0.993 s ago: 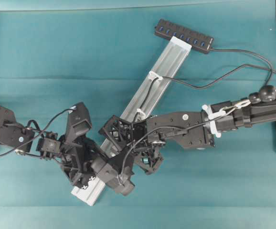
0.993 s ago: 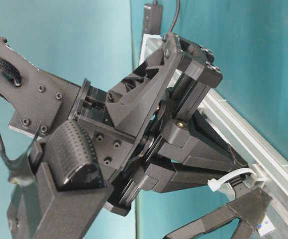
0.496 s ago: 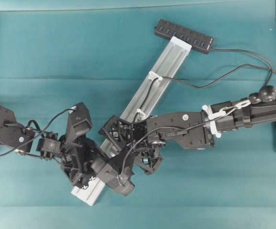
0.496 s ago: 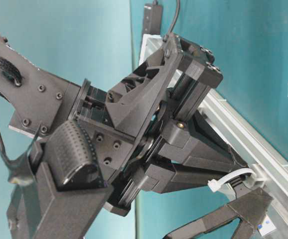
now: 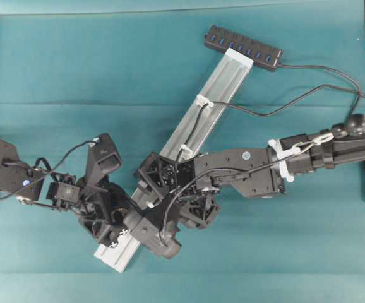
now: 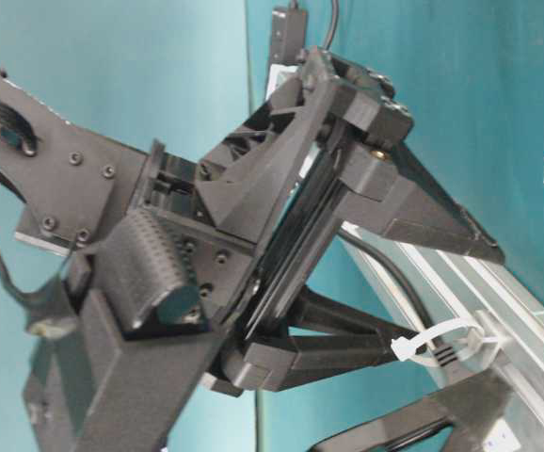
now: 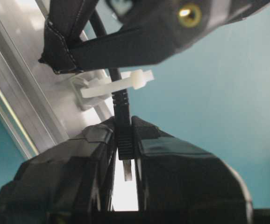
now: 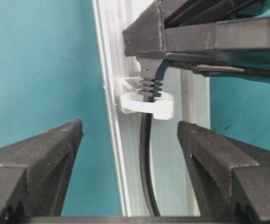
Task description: Pass the USB cable through three rings with both arms.
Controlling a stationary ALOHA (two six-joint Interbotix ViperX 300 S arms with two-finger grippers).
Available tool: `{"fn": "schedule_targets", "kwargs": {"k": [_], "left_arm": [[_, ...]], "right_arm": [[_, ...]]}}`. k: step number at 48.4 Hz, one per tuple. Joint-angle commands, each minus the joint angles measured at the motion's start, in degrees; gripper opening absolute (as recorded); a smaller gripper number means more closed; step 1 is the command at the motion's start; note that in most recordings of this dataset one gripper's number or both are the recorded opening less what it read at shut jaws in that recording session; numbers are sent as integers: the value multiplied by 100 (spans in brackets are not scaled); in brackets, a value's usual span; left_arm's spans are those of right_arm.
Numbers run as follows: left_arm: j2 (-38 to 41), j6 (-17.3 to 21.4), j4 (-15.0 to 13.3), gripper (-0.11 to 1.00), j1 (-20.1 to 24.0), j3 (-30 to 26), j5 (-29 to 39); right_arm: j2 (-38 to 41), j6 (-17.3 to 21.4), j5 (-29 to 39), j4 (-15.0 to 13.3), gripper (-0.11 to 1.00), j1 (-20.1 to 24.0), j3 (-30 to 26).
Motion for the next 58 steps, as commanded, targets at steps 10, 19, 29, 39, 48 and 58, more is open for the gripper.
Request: {"fn": "schedule_targets", "kwargs": {"k": [10,19,29,39,48,58], "left_arm": [[-308,-44,18,10,-176,-35,44],[-334,-369,18,10,-281,-18,264],[-448,-545,18,10,-501,62,316],[-633,-809,18,10,-694,193,360],[-765,-1046,18,10,-817,334,519],[-993,-1055,26,10,-1002,343,773]], "right_arm": [[-105,334,-35,-18,86,-53,-9],[-211,694,-26,-18,86,-158,18],[-334,905,-44,-18,85,-202,105],[-483,1178,-44,-9,85,-237,229],[-668,1521,-62,-9,85,-352,360],[-940,1775,-62,-9,85,-510,589]]}}
